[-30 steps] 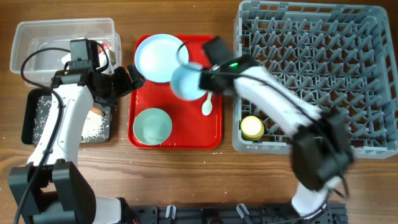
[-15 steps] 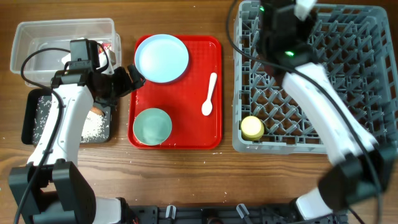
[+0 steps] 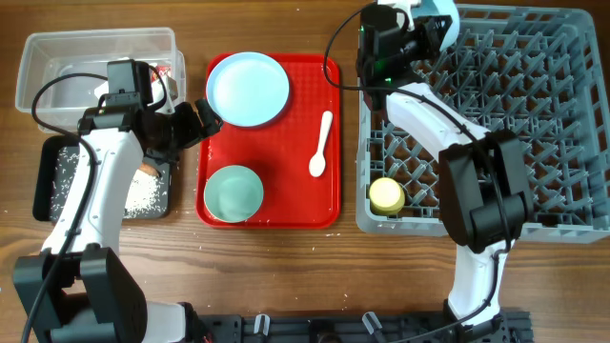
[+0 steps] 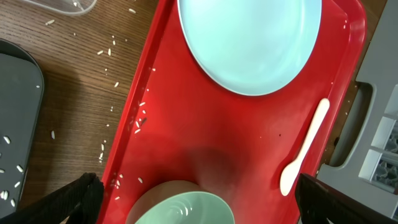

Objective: Sort waste into correct bins and load items into the dishwasher rack
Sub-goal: 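Place the light-blue bowl in the back of the dish rack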

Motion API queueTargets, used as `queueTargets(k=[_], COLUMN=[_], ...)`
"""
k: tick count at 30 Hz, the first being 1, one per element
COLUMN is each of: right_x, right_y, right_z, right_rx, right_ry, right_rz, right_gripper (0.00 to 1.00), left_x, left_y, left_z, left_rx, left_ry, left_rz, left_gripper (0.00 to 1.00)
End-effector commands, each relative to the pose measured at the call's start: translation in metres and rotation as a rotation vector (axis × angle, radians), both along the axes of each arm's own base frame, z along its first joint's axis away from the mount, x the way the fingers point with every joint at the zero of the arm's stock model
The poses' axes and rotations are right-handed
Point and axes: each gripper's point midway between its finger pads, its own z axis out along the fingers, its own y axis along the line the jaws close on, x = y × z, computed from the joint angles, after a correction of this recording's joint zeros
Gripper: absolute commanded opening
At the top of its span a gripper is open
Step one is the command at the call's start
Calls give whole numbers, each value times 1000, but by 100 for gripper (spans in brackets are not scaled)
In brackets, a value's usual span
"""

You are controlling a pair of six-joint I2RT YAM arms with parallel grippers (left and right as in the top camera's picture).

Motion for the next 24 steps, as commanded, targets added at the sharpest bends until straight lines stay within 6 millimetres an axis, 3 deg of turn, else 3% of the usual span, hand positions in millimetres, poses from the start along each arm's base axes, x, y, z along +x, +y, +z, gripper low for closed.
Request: queueTargets(k=[1, 8, 13, 24], right_x=[-3, -2, 4, 9], right_y=[-7, -10, 17, 24], right_z=[-2, -10, -11, -39], right_rx=[-20, -23, 10, -4], right_ry=[10, 23, -10, 48], right_rz=[-39, -45, 37, 60], right_gripper=[4, 4, 4, 4], left_x=[4, 4, 4, 4], left_y=[2, 2, 2, 2], left_z=[7, 7, 7, 7], left_rx=[4, 4, 4, 4], left_ry=[-23, -23, -23, -23], left_rz=[5, 5, 5, 5], left_gripper=[100, 100, 100, 100])
